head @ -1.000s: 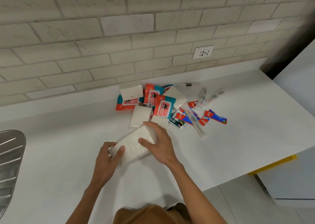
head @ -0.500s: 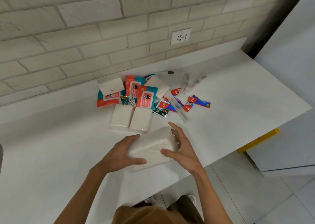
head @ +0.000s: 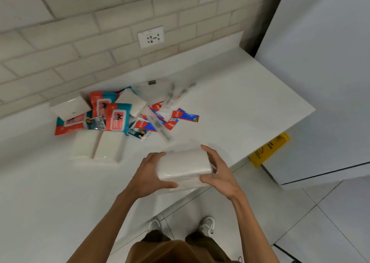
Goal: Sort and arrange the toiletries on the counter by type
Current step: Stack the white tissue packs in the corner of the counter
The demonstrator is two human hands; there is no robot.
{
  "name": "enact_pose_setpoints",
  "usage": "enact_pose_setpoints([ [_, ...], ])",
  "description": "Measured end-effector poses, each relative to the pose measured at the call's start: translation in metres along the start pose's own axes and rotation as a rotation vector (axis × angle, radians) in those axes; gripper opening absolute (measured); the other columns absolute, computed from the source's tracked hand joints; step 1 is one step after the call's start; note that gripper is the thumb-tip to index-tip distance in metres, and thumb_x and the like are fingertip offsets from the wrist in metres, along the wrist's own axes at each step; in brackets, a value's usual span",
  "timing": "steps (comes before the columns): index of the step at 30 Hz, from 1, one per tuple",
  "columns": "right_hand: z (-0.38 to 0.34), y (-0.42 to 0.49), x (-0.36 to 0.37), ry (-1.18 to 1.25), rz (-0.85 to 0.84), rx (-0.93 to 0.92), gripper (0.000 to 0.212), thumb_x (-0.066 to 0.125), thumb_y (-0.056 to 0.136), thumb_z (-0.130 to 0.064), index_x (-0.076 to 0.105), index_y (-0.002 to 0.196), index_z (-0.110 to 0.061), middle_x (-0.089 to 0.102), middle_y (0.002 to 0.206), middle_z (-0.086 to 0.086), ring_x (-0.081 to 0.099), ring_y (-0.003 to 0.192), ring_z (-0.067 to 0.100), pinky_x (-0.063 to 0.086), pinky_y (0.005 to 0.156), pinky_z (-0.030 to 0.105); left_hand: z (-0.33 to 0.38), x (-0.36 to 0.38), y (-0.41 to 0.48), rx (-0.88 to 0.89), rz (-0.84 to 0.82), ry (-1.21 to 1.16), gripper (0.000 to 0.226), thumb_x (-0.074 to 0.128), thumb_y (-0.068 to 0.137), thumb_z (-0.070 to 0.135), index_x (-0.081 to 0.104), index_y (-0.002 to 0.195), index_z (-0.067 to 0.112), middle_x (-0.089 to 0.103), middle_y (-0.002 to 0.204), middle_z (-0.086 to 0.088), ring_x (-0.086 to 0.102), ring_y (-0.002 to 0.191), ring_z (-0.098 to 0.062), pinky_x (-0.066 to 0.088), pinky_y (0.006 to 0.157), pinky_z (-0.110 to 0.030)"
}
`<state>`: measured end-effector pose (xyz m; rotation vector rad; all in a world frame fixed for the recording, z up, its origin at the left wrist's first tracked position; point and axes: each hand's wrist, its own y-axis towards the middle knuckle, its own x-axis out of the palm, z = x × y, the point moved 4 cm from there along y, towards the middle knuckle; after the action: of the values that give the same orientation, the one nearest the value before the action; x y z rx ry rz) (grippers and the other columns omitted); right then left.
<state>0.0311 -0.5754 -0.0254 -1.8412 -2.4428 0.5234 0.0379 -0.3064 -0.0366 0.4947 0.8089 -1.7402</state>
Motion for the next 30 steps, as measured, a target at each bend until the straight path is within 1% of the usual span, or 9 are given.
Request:
enact_pose_setpoints([
  [3, 0.013, 0.007, -0.04, -0.01, 0.0, 0.019, 0.1, 0.078, 0.075, 0.004, 0.045, 0.154, -0.045, 0.055, 0.15, -0.01, 0.053, 0.138, 0.014, 0.053, 0.109, 0.03, 0.034, 0.025, 0.018, 0.013, 0.052, 0.015, 0.118, 0.09, 0.051, 0.072, 0.033, 0.149, 0.038, 0.038, 0.143, 0.017, 0.034, 0.125, -0.004, 0.04, 0.108, -0.031],
  [5, 0.021, 0.012, -0.067, -0.044, 0.012, 0.023, 0.1, 0.081, 0.074, -0.001, 0.044, 0.154, -0.048, 0.053, 0.148, -0.01, 0.053, 0.136, 0.016, 0.055, 0.107, 0.033, 0.057, 0.044, 0.032, 0.026, 0.082, 0.026, 0.118, 0.091, 0.054, 0.067, 0.031, 0.151, 0.036, 0.037, 0.145, 0.014, 0.032, 0.125, -0.003, 0.04, 0.109, -0.033],
  [9, 0.019, 0.019, -0.104, -0.193, 0.054, -0.023, 0.1, 0.079, 0.067, -0.028, 0.039, 0.158, -0.044, 0.043, 0.159, -0.014, 0.041, 0.144, 0.008, 0.043, 0.121, 0.035, 0.087, 0.072, 0.054, 0.057, 0.144, 0.049, 0.121, 0.09, 0.058, 0.066, 0.026, 0.154, 0.031, 0.033, 0.15, 0.009, 0.033, 0.135, -0.011, 0.042, 0.111, -0.037],
  [11, 0.02, 0.022, -0.114, -0.339, 0.081, -0.035, 0.1, 0.08, 0.072, -0.029, 0.035, 0.16, -0.04, 0.032, 0.167, -0.008, 0.031, 0.151, 0.009, 0.037, 0.126, 0.039, 0.097, 0.081, 0.061, 0.101, 0.179, 0.053, 0.122, 0.091, 0.059, 0.063, 0.025, 0.155, 0.028, 0.033, 0.151, 0.006, 0.035, 0.137, -0.015, 0.045, 0.11, -0.041],
  [14, 0.025, 0.019, -0.119, -0.771, 0.225, -0.121, 0.099, 0.084, 0.082, -0.034, 0.029, 0.164, -0.037, 0.013, 0.176, 0.001, 0.021, 0.161, 0.029, 0.032, 0.128, 0.051, 0.107, 0.084, 0.061, 0.226, 0.288, 0.137, 0.119, 0.089, 0.064, 0.062, 0.029, 0.156, 0.015, 0.034, 0.156, -0.004, 0.036, 0.144, -0.023, 0.045, 0.113, -0.045],
  [17, 0.022, 0.009, -0.102, -1.026, 0.299, -0.284, 0.092, 0.075, 0.09, -0.047, 0.028, 0.167, -0.028, 0.012, 0.178, 0.009, 0.006, 0.165, 0.036, 0.02, 0.132, 0.059, 0.105, 0.077, 0.045, 0.365, 0.391, 0.236, 0.104, 0.082, 0.075, 0.063, 0.034, 0.153, 0.013, 0.038, 0.158, -0.011, 0.037, 0.148, -0.031, 0.039, 0.119, -0.047],
  [22, 0.027, 0.014, -0.065, -1.162, 0.254, -0.402, 0.079, 0.054, 0.105, -0.055, 0.021, 0.171, -0.023, 0.01, 0.179, 0.012, 0.003, 0.166, 0.034, 0.023, 0.129, 0.062, 0.092, 0.079, 0.035, 0.423, 0.315, 0.26, 0.073, 0.065, 0.094, 0.056, 0.043, 0.154, 0.021, 0.034, 0.165, 0.004, 0.034, 0.152, -0.017, 0.041, 0.11, -0.031],
  [27, 0.028, 0.033, -0.079, -1.224, 0.267, -0.358, 0.082, 0.055, 0.105, -0.057, 0.02, 0.171, -0.022, 0.014, 0.179, 0.009, 0.006, 0.166, 0.032, 0.027, 0.129, 0.059, 0.093, 0.084, 0.07, 0.417, 0.253, 0.249, 0.068, 0.053, 0.099, 0.05, 0.04, 0.157, 0.018, 0.029, 0.168, 0.005, 0.028, 0.154, -0.014, 0.044, 0.106, -0.024],
  [30, 0.03, 0.048, -0.089, -1.22, 0.317, -0.299, 0.086, 0.062, 0.103, -0.053, 0.017, 0.172, -0.024, 0.01, 0.179, 0.007, 0.004, 0.166, 0.03, 0.024, 0.13, 0.057, 0.098, 0.089, 0.098, 0.437, 0.24, 0.248, 0.065, 0.06, 0.101, 0.041, 0.04, 0.157, 0.016, 0.029, 0.168, 0.002, 0.027, 0.155, -0.015, 0.043, 0.11, -0.028],
])
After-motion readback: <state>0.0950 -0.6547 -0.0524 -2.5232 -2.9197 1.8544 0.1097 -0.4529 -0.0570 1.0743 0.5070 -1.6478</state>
